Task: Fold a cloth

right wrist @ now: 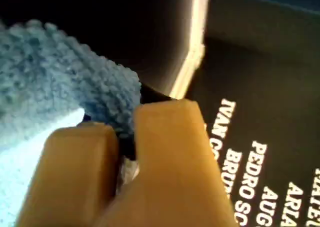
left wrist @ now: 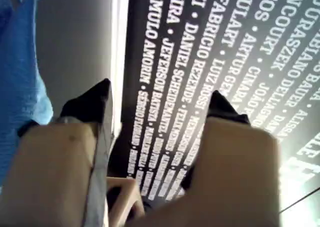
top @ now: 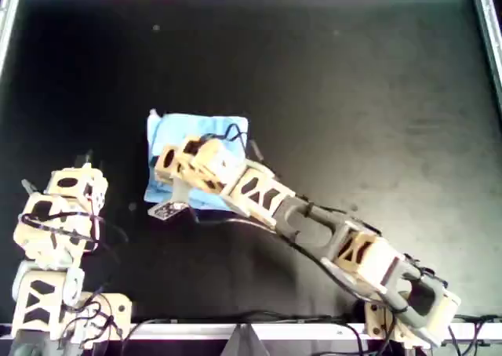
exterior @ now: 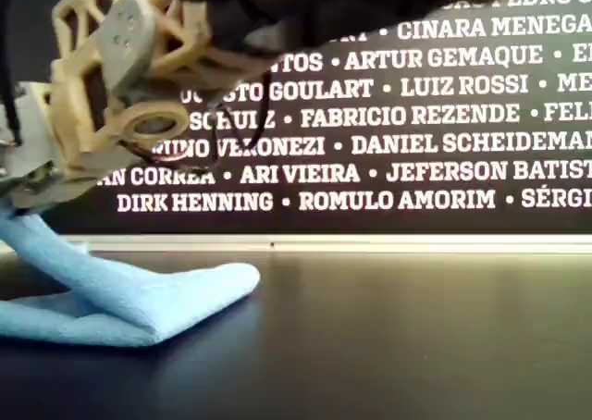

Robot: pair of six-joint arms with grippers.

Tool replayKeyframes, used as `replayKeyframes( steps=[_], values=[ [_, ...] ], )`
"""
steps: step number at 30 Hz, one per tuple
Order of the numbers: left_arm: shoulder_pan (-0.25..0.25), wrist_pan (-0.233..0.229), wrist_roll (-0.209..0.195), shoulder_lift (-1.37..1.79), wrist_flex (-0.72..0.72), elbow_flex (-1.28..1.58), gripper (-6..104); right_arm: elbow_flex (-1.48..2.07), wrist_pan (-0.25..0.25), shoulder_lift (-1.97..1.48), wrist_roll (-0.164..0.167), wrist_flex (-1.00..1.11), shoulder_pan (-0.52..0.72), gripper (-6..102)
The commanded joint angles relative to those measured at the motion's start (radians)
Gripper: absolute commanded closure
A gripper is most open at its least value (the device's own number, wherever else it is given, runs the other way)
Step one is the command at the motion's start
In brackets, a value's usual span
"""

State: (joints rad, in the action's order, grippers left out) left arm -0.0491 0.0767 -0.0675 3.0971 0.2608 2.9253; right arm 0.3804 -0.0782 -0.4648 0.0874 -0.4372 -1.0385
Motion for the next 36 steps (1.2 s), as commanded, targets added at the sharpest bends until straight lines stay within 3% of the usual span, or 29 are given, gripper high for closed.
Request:
replayKeyframes(
  steps=[1, 4, 10, 13, 19, 24, 31, 36],
  values=[
    [0.023, -0.005, 0.002, 0.017, -0.02, -0.06, 30, -0.121, -0.008, -0.02, -0.006, 0.006, 0.002, 95],
    [0.021, -0.005, 0.002, 0.017, -0.02, -0.06, 30, -0.129, -0.009, -0.014, -0.006, 0.006, 0.002, 85],
    [0.021, -0.005, 0.002, 0.017, -0.02, -0.058, 30, -0.1, -0.009, -0.041, -0.006, -0.017, 0.008, 44],
    [0.023, -0.005, 0.002, 0.017, -0.02, -0.061, 30, -0.098, -0.009, -0.057, -0.005, -0.018, 0.014, 35],
    [0.023, -0.005, 0.002, 0.015, -0.02, -0.058, 30, -0.1, -0.009, -0.081, 0.003, -0.121, 0.02, 35],
    [0.023, -0.005, 0.002, 0.015, -0.02, -0.058, 30, -0.1, -0.008, -0.216, -0.003, -0.396, 0.083, 38],
    [0.012, -0.006, 0.002, 0.014, -0.02, -0.057, 30, -0.123, -0.008, -0.434, -0.002, -0.833, 0.261, 59],
    [0.012, -0.006, 0.002, 0.012, -0.02, -0.057, 30, -0.124, -0.011, -0.574, -0.003, -0.937, 0.417, 78]
  ],
)
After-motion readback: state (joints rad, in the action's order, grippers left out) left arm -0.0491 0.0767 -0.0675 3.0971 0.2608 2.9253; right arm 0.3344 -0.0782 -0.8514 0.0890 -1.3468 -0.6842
